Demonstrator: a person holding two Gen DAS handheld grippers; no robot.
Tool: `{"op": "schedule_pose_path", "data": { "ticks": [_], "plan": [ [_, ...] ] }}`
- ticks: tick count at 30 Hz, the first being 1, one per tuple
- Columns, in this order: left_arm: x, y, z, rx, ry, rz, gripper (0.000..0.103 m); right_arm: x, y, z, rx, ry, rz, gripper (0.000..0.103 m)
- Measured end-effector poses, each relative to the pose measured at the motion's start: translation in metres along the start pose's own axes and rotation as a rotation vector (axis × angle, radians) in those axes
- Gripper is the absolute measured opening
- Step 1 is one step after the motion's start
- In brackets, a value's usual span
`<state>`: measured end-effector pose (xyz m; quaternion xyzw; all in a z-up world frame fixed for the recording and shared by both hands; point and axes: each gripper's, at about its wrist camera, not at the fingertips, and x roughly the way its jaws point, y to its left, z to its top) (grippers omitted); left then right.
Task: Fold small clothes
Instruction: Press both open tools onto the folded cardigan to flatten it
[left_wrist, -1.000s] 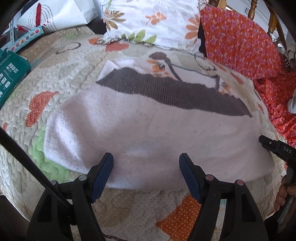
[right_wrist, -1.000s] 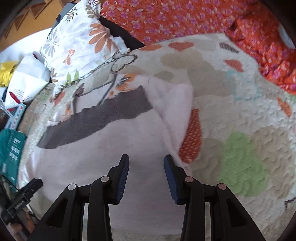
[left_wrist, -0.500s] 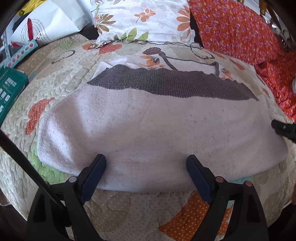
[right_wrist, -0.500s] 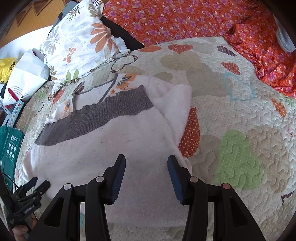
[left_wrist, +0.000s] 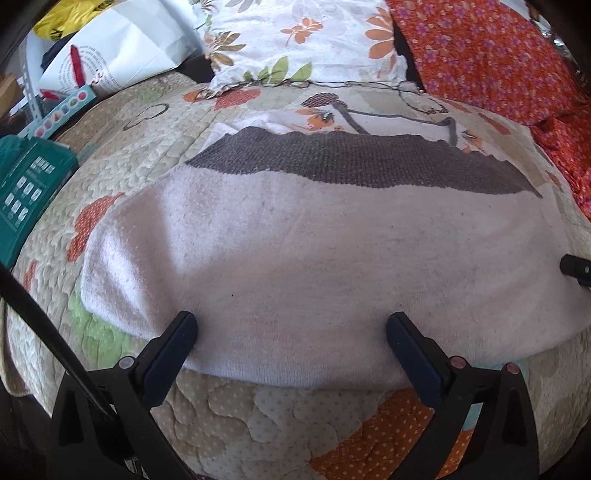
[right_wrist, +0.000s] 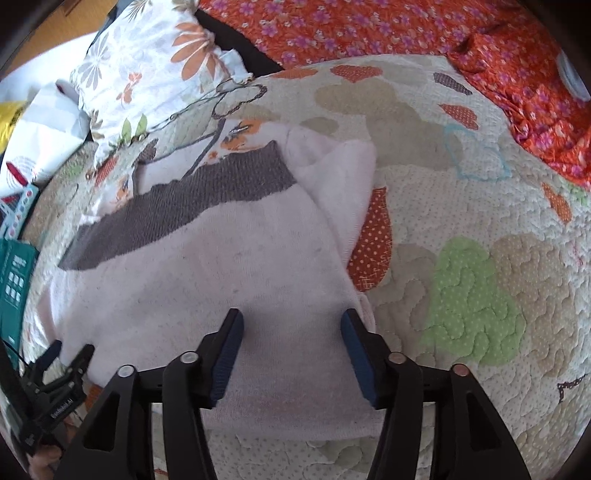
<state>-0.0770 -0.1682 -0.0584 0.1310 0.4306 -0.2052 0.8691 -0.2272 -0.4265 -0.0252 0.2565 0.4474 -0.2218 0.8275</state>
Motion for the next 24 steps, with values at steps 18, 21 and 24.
{"op": "schedule_pose_path", "data": {
  "ticks": [18,21,24],
  "plan": [
    [0.006,-0.004,0.009,-0.035,0.118,0.052,0.103,0.015,0.018,0.004,-0.028,0.033,-0.029,0.094],
    [0.007,-0.003,0.010,-0.026,0.131,0.042,0.103,0.019,0.022,0.002,-0.051,0.028,-0.038,0.099],
    [0.008,-0.003,0.012,-0.017,0.143,0.037,0.103,0.022,0.027,0.000,-0.079,0.022,-0.049,0.103]
  ]
}}
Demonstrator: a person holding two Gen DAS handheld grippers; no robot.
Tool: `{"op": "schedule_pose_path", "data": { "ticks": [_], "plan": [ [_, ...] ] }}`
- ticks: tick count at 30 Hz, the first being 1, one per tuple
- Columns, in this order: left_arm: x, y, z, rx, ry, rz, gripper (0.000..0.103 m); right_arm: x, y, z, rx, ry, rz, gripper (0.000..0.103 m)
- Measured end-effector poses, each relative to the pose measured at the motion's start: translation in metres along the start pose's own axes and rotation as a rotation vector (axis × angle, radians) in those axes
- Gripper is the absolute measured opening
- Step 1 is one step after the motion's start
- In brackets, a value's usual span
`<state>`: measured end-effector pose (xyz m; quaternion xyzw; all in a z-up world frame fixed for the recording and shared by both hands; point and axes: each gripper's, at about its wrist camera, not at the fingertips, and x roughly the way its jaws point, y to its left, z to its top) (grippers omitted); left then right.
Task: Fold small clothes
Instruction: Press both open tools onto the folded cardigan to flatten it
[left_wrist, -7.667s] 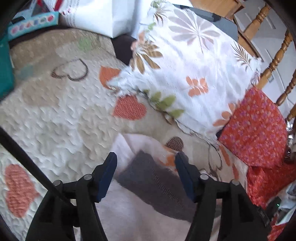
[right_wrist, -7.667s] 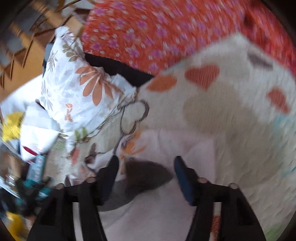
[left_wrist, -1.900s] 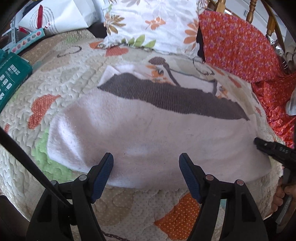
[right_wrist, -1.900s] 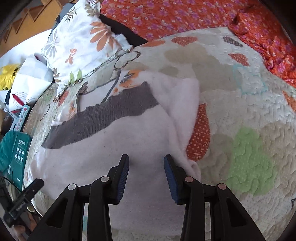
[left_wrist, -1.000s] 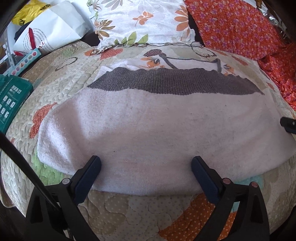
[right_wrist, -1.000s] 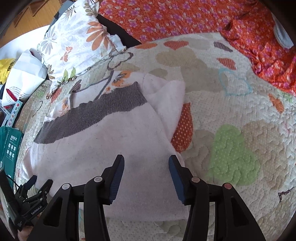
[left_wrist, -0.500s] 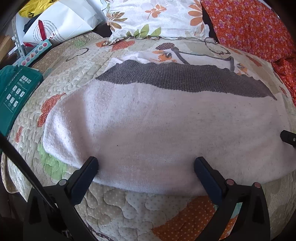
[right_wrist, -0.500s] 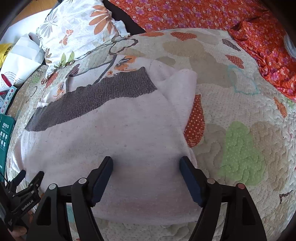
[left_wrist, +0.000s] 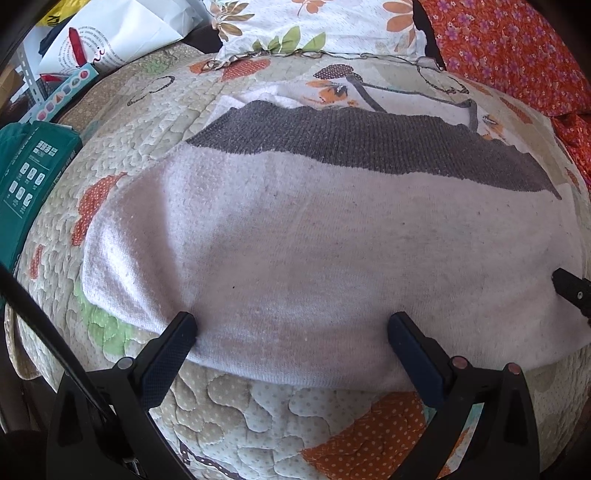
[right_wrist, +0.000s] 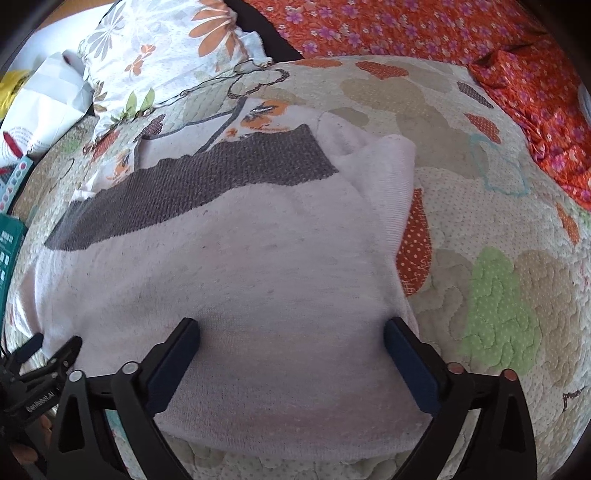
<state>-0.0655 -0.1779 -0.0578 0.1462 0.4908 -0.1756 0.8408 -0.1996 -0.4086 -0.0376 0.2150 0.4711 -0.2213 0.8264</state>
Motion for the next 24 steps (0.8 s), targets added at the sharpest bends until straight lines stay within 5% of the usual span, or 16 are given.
{"op": "schedule_pose_path", "data": {
  "ticks": [24],
  "plan": [
    [-0.005,-0.005,-0.007,-0.074,-0.056,0.066,0.103,0.004,0.007,-0.003,-0.025,-0.031,-0.065,0.103]
  ]
}}
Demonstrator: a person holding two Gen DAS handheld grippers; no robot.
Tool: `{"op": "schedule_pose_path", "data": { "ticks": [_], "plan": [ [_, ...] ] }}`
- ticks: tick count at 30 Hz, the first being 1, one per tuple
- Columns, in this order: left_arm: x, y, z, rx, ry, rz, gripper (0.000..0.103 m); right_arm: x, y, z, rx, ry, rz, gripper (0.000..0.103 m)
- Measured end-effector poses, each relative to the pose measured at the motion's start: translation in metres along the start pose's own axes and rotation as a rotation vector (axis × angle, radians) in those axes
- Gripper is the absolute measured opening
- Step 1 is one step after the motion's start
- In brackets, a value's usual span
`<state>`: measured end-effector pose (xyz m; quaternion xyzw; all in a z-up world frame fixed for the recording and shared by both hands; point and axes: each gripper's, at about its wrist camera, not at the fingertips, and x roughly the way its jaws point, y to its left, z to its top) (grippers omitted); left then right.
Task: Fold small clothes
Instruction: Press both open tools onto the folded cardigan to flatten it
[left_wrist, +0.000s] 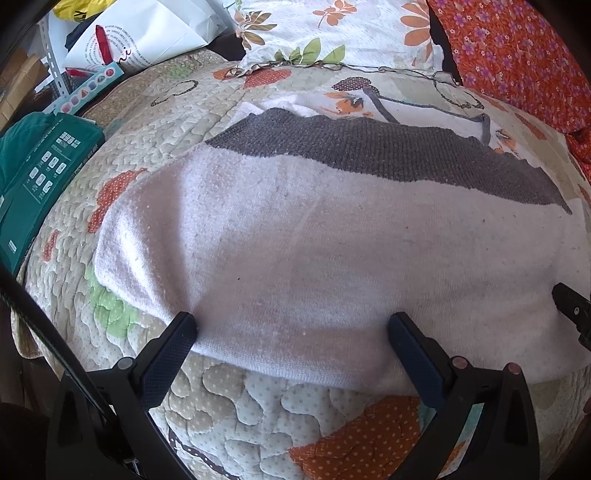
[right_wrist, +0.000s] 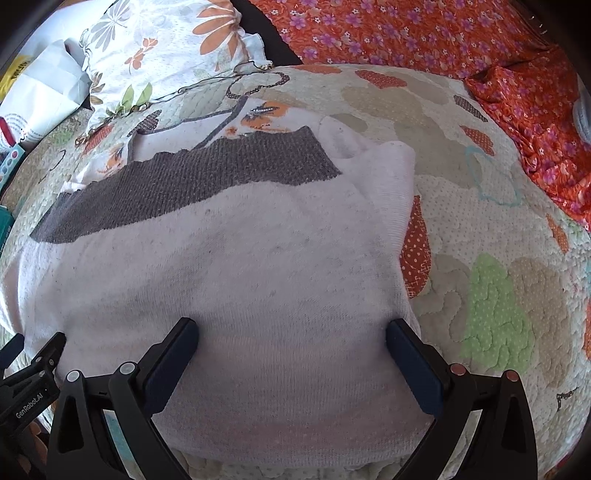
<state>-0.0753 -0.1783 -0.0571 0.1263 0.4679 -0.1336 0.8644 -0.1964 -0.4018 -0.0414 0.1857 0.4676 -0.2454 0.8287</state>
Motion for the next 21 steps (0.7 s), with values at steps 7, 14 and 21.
{"op": "schedule_pose_path", "data": {
  "ticks": [7,14,21],
  "plan": [
    [-0.0001,0.0020,-0.0023,-0.039,-0.001,0.003,0.103,-0.0013,0.0023,-0.0020,-0.019,0.005,0.001,0.103],
    [0.0011,0.0024,-0.0013,-0.040,0.014,-0.001,0.103,-0.0014,0.0031,-0.0036,-0.014,-0.008,-0.008,0.103],
    [0.0037,0.0041,0.0009,-0.038,0.037,-0.017,0.103,-0.0008,0.0044,-0.0022,-0.030,0.005,-0.013,0.103]
  ]
}}
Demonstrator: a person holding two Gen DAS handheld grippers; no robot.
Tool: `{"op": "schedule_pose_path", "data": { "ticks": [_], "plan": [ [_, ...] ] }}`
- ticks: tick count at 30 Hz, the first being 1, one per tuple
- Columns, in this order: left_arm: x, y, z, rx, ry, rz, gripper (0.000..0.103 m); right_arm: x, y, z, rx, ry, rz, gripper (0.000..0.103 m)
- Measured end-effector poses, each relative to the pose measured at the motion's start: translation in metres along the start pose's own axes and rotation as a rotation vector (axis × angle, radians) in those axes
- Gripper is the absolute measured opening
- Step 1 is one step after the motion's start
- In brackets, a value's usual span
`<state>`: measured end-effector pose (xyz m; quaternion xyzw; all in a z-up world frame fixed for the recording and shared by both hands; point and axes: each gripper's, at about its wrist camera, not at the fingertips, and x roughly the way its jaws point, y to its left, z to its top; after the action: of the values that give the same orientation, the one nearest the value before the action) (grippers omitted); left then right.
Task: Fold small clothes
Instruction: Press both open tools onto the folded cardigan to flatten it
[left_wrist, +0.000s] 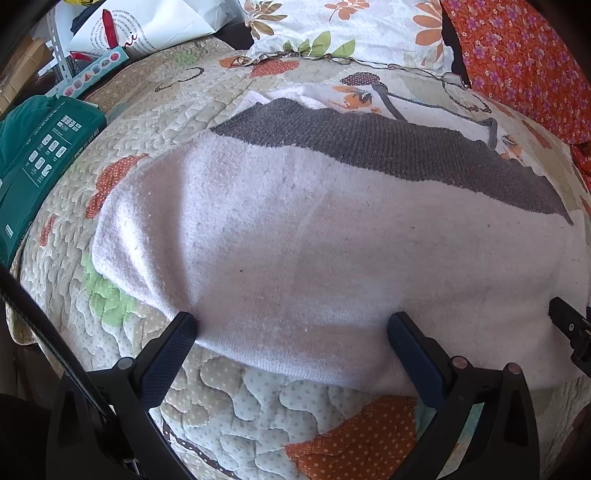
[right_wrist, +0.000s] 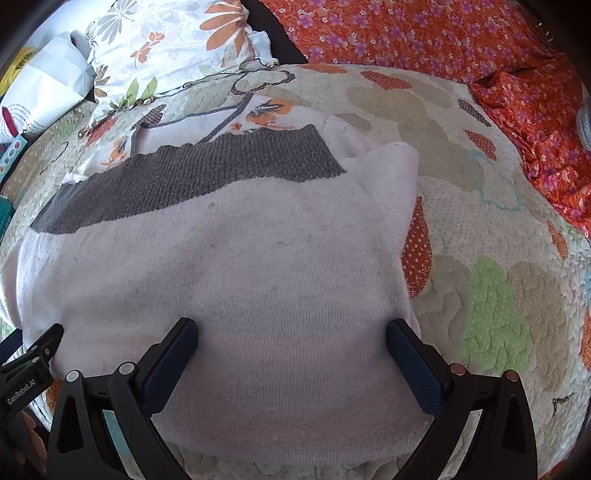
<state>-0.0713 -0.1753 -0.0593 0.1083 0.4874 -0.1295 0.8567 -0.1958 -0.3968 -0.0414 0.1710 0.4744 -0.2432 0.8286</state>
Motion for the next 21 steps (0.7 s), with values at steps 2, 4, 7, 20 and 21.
{"op": "schedule_pose_path", "data": {
  "ticks": [2,4,7,20,21],
  "plan": [
    [0.0004,0.0000,0.0010,-0.002,0.009,-0.002,0.103,0.0001,0.0007,-0.0002,-0.008,0.000,-0.003,0.103],
    [0.0010,0.0006,0.0024,-0.004,0.021,-0.006,0.103,0.0003,0.0009,0.0000,-0.012,0.004,-0.002,0.103],
    [0.0015,0.0020,0.0038,-0.005,0.031,-0.016,0.103,0.0008,0.0004,0.0004,-0.010,0.009,0.002,0.103],
    [-0.0011,0.0024,-0.0015,-0.009,-0.018,-0.019,0.103,-0.0023,-0.0017,-0.0056,0.032,-0.051,0.013,0.103],
    [-0.0006,0.0028,-0.0011,-0.010,-0.014,-0.023,0.103,-0.0022,-0.0014,-0.0053,0.030,-0.049,0.012,0.103]
  ]
}}
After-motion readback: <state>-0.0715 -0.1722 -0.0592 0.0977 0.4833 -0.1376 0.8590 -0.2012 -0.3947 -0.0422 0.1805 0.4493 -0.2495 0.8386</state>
